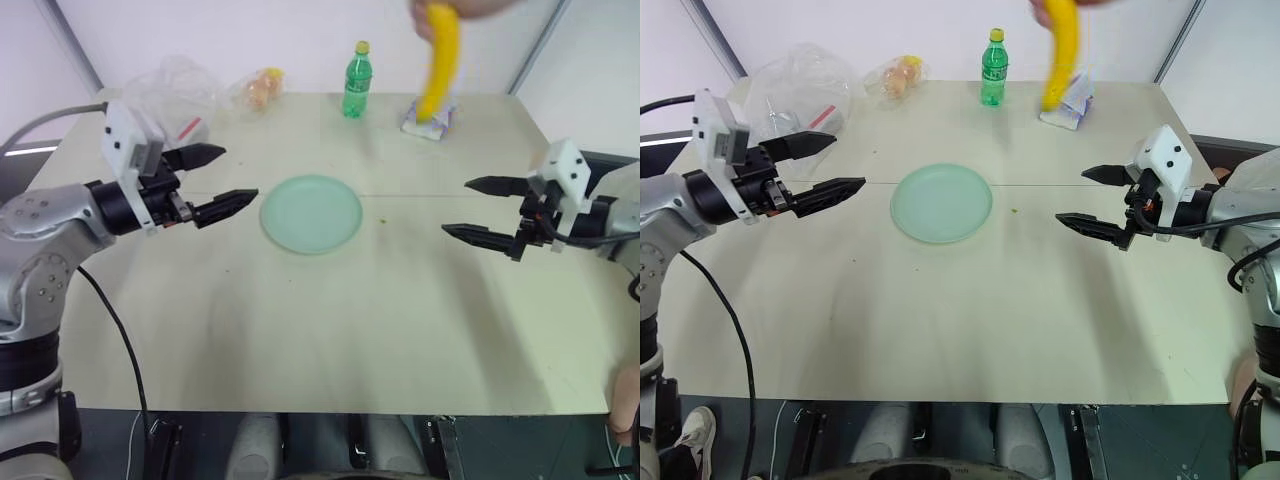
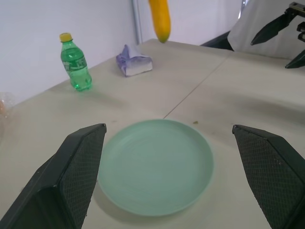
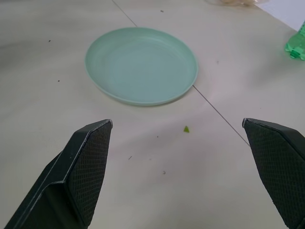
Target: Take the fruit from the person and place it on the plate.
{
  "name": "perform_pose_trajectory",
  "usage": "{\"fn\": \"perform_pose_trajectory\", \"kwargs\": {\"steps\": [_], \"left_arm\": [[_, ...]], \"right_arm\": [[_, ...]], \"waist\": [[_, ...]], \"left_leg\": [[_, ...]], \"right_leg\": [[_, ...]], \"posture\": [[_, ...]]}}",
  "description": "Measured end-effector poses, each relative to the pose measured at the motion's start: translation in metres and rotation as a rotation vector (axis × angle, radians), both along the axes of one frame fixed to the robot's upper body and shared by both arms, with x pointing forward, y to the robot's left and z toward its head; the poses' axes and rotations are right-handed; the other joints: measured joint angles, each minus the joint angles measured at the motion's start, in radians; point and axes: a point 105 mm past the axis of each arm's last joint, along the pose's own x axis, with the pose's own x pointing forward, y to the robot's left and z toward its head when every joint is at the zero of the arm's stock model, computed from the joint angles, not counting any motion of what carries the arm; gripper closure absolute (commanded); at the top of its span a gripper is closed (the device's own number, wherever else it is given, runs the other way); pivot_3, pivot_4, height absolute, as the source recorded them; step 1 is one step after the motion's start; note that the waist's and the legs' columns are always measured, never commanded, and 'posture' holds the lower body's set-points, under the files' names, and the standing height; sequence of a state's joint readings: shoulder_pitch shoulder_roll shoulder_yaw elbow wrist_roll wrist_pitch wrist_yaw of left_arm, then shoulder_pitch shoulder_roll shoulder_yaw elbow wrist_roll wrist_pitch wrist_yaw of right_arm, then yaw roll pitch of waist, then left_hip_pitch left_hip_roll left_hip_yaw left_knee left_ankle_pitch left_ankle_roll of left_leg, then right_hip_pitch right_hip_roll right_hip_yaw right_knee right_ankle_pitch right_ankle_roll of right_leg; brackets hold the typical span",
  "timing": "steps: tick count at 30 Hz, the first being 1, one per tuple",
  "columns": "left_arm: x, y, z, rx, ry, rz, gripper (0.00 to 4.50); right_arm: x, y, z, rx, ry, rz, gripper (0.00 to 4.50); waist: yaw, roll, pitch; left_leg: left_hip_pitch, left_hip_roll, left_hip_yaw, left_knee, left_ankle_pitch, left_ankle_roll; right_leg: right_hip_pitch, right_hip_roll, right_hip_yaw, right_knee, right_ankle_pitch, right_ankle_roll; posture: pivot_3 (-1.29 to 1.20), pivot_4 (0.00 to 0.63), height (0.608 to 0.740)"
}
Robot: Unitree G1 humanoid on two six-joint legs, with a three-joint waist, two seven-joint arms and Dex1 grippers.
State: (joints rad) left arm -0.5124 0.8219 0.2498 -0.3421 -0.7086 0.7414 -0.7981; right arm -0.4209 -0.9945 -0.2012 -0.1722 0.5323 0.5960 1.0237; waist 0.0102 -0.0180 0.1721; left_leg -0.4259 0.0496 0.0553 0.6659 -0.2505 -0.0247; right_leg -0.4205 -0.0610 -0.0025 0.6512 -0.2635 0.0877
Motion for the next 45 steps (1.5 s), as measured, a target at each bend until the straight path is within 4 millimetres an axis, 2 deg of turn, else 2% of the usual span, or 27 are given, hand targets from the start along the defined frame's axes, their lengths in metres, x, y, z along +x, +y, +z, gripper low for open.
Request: {"fn": "perform_pose_trajectory", "kwargs": {"steps": [8,14,16,20,24,29,34,37,40,44,45], "left_arm": [[0.002,0.0,0.003,-0.006,-0.013,-0.001,0.06],[0.003,-0.004,0.0,-0.005,-0.001,-0.014,0.06],[0.004,-0.005,-0.001,-0.005,0.0,-0.016,0.06],[0.004,-0.006,0.0,-0.005,-0.004,-0.016,0.06],[0.004,-0.005,0.001,-0.007,-0.007,-0.008,0.06],[0.004,-0.005,0.001,-0.008,-0.011,-0.003,0.06],[0.002,-0.006,0.0,-0.006,-0.013,0.004,0.06],[0.002,-0.006,0.001,-0.006,-0.02,0.01,0.06],[0.001,-0.007,0.002,-0.003,-0.024,0.007,0.0],[0.0,-0.007,0.002,-0.002,-0.025,0.006,0.0],[0.0,-0.007,0.002,-0.002,-0.025,0.006,0.0]], "right_arm": [[0.009,0.009,0.012,0.066,-0.06,-0.012,0.0],[0.033,0.039,0.044,0.294,-0.156,-0.075,0.0],[0.039,0.047,0.05,0.351,-0.161,-0.103,0.0],[0.056,0.078,0.064,0.502,-0.133,-0.137,0.0],[0.069,0.091,0.069,0.568,-0.108,-0.182,0.0],[0.084,0.1,0.073,0.599,-0.1,-0.227,0.0],[0.101,0.095,0.074,0.599,-0.113,-0.291,0.0],[0.106,0.099,0.072,0.598,-0.111,-0.294,0.0],[0.109,0.103,0.068,0.595,-0.105,-0.294,0.89],[0.11,0.105,0.071,0.591,-0.116,-0.284,2.99],[0.11,0.106,0.071,0.591,-0.115,-0.28,3.27]], "waist": [[-0.002,0.0,0.0],[-0.007,0.0,0.0],[-0.006,0.0,0.0],[-0.007,0.0,0.0],[-0.003,0.0,0.0],[-0.006,0.0,0.0],[-0.01,0.0,0.0],[-0.018,0.0,0.0],[-0.024,0.0,0.0],[-0.024,0.0,0.0],[-0.024,0.0,0.0]], "left_leg": [[0.0,0.0,0.0,0.0,0.0,0.0],[0.0,0.0,0.0,0.0,0.0,0.0],[0.0,0.0,0.0,0.0,0.0,0.0],[-0.001,0.0,0.0,0.0,0.0,0.0],[-0.001,0.0,0.001,-0.001,0.0,0.0],[-0.001,0.0,0.001,-0.001,0.0,0.0],[-0.001,0.0,0.001,-0.001,0.0,0.0],[-0.001,0.0,0.001,-0.001,0.0,0.0],[-0.001,0.0,0.001,-0.002,0.0,0.0],[-0.001,0.0,0.001,-0.002,0.0,0.0],[-0.001,0.0,0.001,-0.002,0.0,0.0]], "right_leg": [[0.0,0.0,0.0,0.0,0.0,0.0],[-0.001,0.001,0.0,0.001,0.0,0.0],[-0.001,0.001,0.0,0.001,0.0,0.0],[-0.002,0.0,0.0,0.002,0.0,0.0],[-0.002,0.0,0.0,0.002,0.0,0.0],[-0.003,0.0,0.0,0.002,0.0,0.0],[-0.003,0.0,0.0,0.002,0.0,0.0],[-0.003,0.0,0.0,0.002,0.0,0.0],[-0.003,0.0,0.0,0.002,0.0,0.0],[-0.003,0.0,0.0,0.002,0.0,0.0],[-0.003,0.0,0.0,0.002,0.0,0.0]], "posture": [[0.0,0.15,0.731],[0.0,0.15,0.731],[0.0,0.15,0.731],[0.0,0.15,0.731],[0.0,0.15,0.731],[0.0,0.15,0.731],[0.0,0.15,0.731],[0.0,0.15,0.731],[0.0,0.15,0.731],[0.0,0.15,0.731],[0.0,0.15,0.731]]}}
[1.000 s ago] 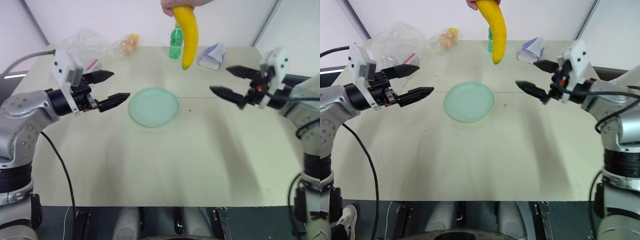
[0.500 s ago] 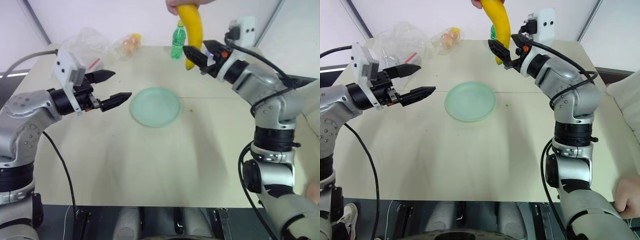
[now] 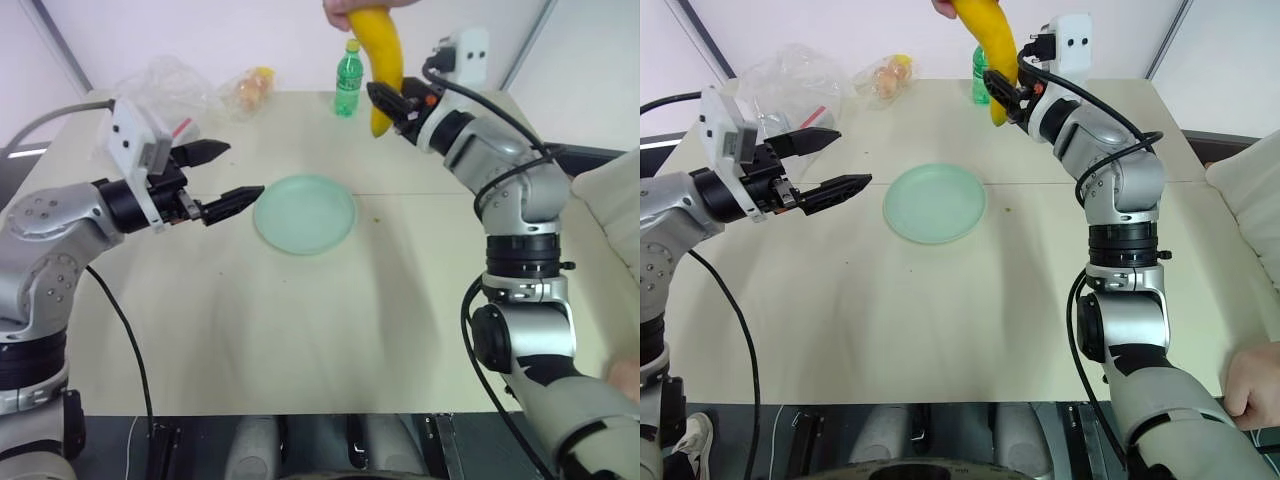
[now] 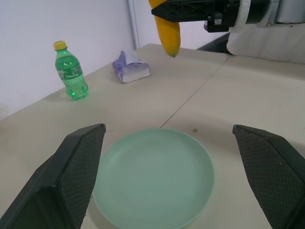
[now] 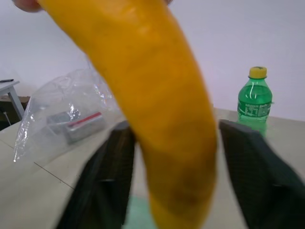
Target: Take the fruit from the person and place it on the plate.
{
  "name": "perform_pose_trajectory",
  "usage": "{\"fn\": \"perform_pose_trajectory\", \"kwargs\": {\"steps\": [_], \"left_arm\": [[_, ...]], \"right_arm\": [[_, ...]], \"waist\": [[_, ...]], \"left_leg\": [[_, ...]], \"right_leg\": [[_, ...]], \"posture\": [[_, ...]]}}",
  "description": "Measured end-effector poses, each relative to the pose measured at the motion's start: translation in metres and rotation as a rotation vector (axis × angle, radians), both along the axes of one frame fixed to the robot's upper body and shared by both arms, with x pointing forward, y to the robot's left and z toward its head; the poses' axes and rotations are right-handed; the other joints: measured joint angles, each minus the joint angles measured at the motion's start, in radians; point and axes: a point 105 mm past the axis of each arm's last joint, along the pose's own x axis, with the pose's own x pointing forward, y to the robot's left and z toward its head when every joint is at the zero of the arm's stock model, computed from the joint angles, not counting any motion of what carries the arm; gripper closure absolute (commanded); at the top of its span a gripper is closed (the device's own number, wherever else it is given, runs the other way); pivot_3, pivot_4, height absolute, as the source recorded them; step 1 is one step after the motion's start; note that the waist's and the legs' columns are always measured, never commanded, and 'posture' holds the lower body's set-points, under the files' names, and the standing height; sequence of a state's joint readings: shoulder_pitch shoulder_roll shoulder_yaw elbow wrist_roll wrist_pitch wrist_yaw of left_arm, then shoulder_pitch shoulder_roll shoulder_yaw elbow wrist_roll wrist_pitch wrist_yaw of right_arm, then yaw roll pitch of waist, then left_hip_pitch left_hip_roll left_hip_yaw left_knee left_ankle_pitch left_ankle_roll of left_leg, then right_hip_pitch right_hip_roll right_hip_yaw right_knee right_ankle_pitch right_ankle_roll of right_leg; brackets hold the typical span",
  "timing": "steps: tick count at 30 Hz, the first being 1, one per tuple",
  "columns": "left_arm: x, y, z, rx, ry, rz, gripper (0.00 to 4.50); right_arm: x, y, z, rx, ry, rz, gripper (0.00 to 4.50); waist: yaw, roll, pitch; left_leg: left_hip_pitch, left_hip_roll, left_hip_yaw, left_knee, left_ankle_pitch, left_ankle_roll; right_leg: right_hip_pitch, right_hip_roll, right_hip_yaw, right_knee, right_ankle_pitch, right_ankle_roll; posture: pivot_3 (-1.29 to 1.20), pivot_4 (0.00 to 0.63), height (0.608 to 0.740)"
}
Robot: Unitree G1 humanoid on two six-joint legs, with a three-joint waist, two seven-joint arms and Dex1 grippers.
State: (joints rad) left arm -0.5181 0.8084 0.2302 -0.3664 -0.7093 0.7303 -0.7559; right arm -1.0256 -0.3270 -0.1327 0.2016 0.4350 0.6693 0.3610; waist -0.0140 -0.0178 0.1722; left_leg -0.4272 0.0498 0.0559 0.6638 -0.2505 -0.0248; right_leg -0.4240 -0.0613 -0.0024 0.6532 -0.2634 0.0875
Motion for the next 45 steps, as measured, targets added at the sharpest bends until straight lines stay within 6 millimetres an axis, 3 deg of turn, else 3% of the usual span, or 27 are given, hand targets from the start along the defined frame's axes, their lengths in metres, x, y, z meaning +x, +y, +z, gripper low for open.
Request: {"fn": "perform_pose_trajectory", "kwargs": {"steps": [10,13,17,25,32,34,35,39,45], "left_arm": [[0.001,0.009,-0.005,-0.027,0.025,0.053,0.0],[0.0,0.017,-0.018,-0.039,0.083,0.086,0.0],[-0.007,0.029,-0.025,-0.046,0.118,0.137,0.0],[-0.02,0.041,-0.039,-0.048,0.166,0.207,0.0],[-0.022,0.037,-0.035,-0.048,0.147,0.209,0.0],[-0.023,0.036,-0.035,-0.046,0.144,0.208,0.0],[-0.023,0.036,-0.035,-0.046,0.144,0.209,0.0],[-0.022,0.036,-0.035,-0.047,0.142,0.215,0.0],[-0.021,0.034,-0.032,-0.045,0.134,0.2,0.0]], "right_arm": [[-0.002,0.006,-0.01,-0.022,0.046,0.013,3.29],[-0.005,0.019,-0.038,-0.03,0.165,0.026,3.29],[-0.016,0.046,-0.091,-0.065,0.354,0.063,3.29],[-0.032,0.084,-0.121,-0.132,0.469,0.116,3.29],[-0.024,0.077,-0.151,-0.208,0.56,0.051,3.29],[-0.021,0.073,-0.154,-0.232,0.552,0.028,2.23],[-0.02,0.072,-0.155,-0.236,0.551,0.022,2.01],[-0.016,0.066,-0.156,-0.25,0.54,-0.005,0.15],[-0.012,0.053,-0.149,-0.262,0.507,-0.011,0.06]], "waist": [[-0.003,0.0,0.0],[-0.006,0.0,0.0],[-0.004,0.0,0.0],[0.001,0.0,0.0],[-0.003,0.0,0.0],[-0.004,0.0,0.0],[-0.004,0.0,0.0],[-0.004,0.0,0.0],[-0.003,0.0,0.0]], "left_leg": [[0.0,0.0,0.0,-0.001,0.0,0.0],[0.0,0.001,0.0,-0.001,0.0,0.0],[0.0,0.001,0.0,-0.001,0.0,0.0],[0.0,0.0,0.0,-0.001,0.0,0.0],[0.0,0.0,0.0,-0.002,0.0,0.0],[0.0,0.0,0.0,-0.002,0.0,0.0],[0.0,0.0,0.0,-0.002,0.0,0.0],[0.0,0.0,0.0,-0.002,0.0,0.0],[0.0,0.0,0.0,-0.002,0.0,0.0]], "right_leg": [[0.0,0.0,0.0,0.0,0.0,0.0],[-0.001,0.0,0.0,0.0,0.0,0.0],[-0.001,0.0,0.0,0.0,0.0,0.0],[-0.001,-0.001,0.0,0.0,0.0,0.0],[-0.001,-0.001,0.0,0.0,0.0,0.0],[-0.001,-0.001,0.0,0.0,0.0,0.0],[-0.001,-0.001,0.0,0.0,0.0,0.0],[-0.001,-0.001,0.0,0.0,0.0,0.0],[-0.001,-0.001,0.0,0.0,0.0,0.0]], "posture": [[0.0,0.15,0.731],[0.0,0.15,0.731],[0.0,0.15,0.731],[0.0,0.15,0.731],[0.0,0.15,0.731],[0.0,0.15,0.731],[0.0,0.15,0.731],[0.0,0.15,0.731],[0.0,0.15,0.731]]}}
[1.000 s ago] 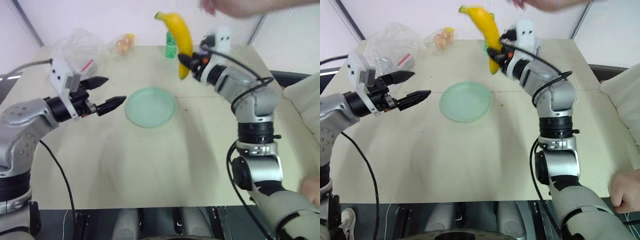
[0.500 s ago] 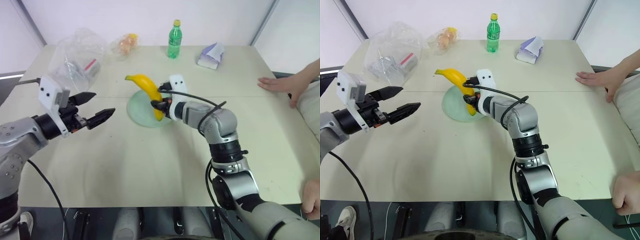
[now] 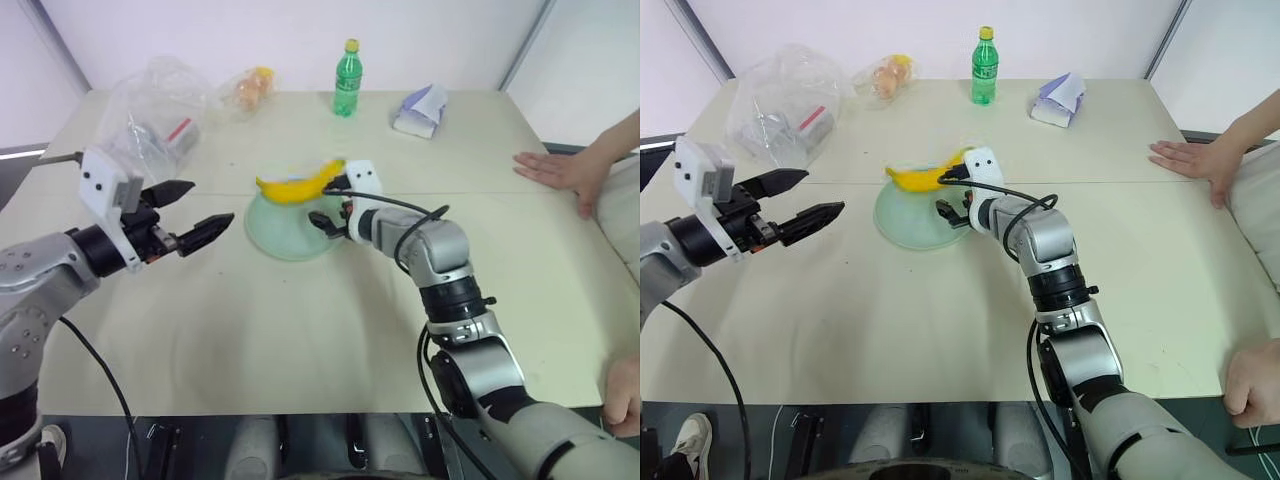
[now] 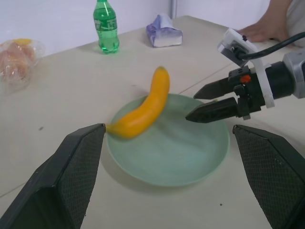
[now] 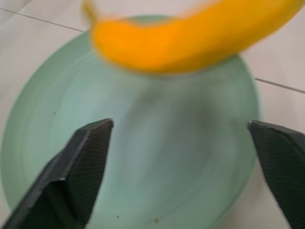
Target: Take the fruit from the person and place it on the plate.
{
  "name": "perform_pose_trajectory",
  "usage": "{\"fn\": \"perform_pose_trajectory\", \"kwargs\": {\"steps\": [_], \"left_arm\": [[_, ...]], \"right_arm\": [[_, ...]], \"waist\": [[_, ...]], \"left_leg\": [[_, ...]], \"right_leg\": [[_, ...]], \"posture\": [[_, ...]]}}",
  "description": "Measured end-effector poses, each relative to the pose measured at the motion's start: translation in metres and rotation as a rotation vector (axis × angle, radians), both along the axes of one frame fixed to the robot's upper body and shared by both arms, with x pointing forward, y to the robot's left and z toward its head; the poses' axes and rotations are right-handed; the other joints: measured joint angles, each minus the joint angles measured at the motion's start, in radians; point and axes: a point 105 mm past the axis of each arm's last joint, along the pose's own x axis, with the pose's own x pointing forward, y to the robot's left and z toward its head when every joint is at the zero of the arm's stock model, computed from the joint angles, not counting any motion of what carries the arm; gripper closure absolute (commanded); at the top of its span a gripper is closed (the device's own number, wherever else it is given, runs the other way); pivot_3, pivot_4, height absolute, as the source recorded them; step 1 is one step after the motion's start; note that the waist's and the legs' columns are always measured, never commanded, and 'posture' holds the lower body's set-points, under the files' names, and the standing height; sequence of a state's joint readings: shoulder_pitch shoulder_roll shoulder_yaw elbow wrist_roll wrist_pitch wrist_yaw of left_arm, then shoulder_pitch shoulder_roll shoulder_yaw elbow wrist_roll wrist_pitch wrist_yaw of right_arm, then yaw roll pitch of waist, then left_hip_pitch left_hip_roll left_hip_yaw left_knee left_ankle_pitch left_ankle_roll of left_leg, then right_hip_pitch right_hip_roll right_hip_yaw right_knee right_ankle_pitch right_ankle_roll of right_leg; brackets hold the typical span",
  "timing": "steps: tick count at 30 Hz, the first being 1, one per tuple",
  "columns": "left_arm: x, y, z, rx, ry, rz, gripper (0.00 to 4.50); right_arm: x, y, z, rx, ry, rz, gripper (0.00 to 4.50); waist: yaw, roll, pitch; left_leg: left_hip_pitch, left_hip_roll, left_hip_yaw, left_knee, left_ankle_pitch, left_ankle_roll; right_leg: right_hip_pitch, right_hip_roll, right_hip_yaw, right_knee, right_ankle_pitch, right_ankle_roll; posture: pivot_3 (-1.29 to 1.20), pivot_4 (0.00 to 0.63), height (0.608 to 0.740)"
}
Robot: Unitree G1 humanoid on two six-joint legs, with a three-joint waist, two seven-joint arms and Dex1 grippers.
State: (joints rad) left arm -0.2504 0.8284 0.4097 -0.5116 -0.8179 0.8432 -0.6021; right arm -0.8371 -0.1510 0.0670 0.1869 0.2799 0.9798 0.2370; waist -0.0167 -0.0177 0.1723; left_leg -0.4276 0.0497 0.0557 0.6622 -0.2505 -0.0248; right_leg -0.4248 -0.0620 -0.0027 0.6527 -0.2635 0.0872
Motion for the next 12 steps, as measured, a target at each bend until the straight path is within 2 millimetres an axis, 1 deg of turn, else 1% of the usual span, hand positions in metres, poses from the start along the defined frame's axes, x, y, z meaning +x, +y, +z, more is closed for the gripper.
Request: {"fn": "perform_pose_trajectory", "kwargs": {"steps": [2,3,6,7,8,9,10,11,12], "left_arm": [[0.0,0.001,0.001,0.016,0.002,-0.005,0.0],[0.0,0.002,0.002,0.024,0.002,-0.005,0.0],[0.0,0.003,0.007,0.031,-0.009,-0.017,0.0],[0.001,0.002,0.008,0.033,-0.01,-0.024,0.0],[0.0,0.002,0.008,0.036,-0.011,-0.029,0.0],[0.0,0.002,0.009,0.042,-0.012,-0.033,0.0],[0.0,0.002,0.01,0.044,-0.013,-0.034,0.0],[0.0,0.003,0.01,0.042,-0.012,-0.034,0.0],[0.0,0.004,0.01,0.041,-0.008,-0.036,0.0]], "right_arm": [[0.001,-0.012,0.017,0.002,-0.05,0.022,0.06],[0.002,-0.021,0.03,0.007,-0.087,0.026,0.06],[-0.002,-0.048,0.082,0.04,-0.241,0.069,0.06],[-0.007,-0.056,0.096,0.037,-0.29,0.092,0.06],[-0.013,-0.065,0.105,0.022,-0.325,0.117,0.06],[-0.021,-0.077,0.11,-0.003,-0.353,0.147,0.06],[-0.029,-0.09,0.11,-0.027,-0.364,0.172,0.06],[-0.039,-0.103,0.106,-0.048,-0.36,0.199,0.06],[-0.045,-0.112,0.101,-0.061,-0.349,0.217,0.06]], "waist": [[0.002,0.0,0.001],[0.003,0.0,0.001],[0.003,0.0,0.001],[0.003,0.0,0.001],[0.004,0.0,0.001],[0.006,0.0,0.001],[0.009,0.0,0.001],[0.01,0.0,0.001],[0.008,0.0,0.001]], "left_leg": [[0.0,0.0,0.0,0.0,0.0,0.0],[0.0,0.0,0.0,0.0,0.0,0.0],[0.0,0.0,0.0,0.0,0.0,0.0],[0.0,0.0,0.0,-0.001,0.0,0.0],[0.0,0.0,0.0,-0.001,0.0,0.0],[0.0,0.0,0.0,-0.002,0.0,0.0],[0.0,0.0,0.0,-0.002,0.0,0.0],[0.0,0.0,0.0,-0.002,0.0,0.001],[0.0,0.0,0.001,-0.002,0.0,0.001]], "right_leg": [[0.0,0.0,0.0,0.0,0.0,0.0],[0.0,0.0,0.0,0.0,0.0,0.0],[0.0,0.0,0.0,-0.002,0.0,0.0],[0.0,0.0,0.0,-0.002,0.0,0.0],[0.0,0.0,0.0,-0.003,0.0,0.0],[0.0,0.0,0.0,-0.003,0.0,0.0],[0.0,0.0,0.0,-0.004,0.0,0.0],[0.001,0.0,0.0,-0.005,0.0,0.0],[0.001,0.0,0.0,-0.005,0.0,0.0]], "posture": [[0.0,0.15,0.731],[0.0,0.15,0.731],[0.0,0.15,0.731],[0.0,0.15,0.731],[0.0,0.15,0.731],[0.0,0.15,0.731],[0.0,0.15,0.731],[0.0,0.15,0.731],[0.0,0.15,0.731]]}}
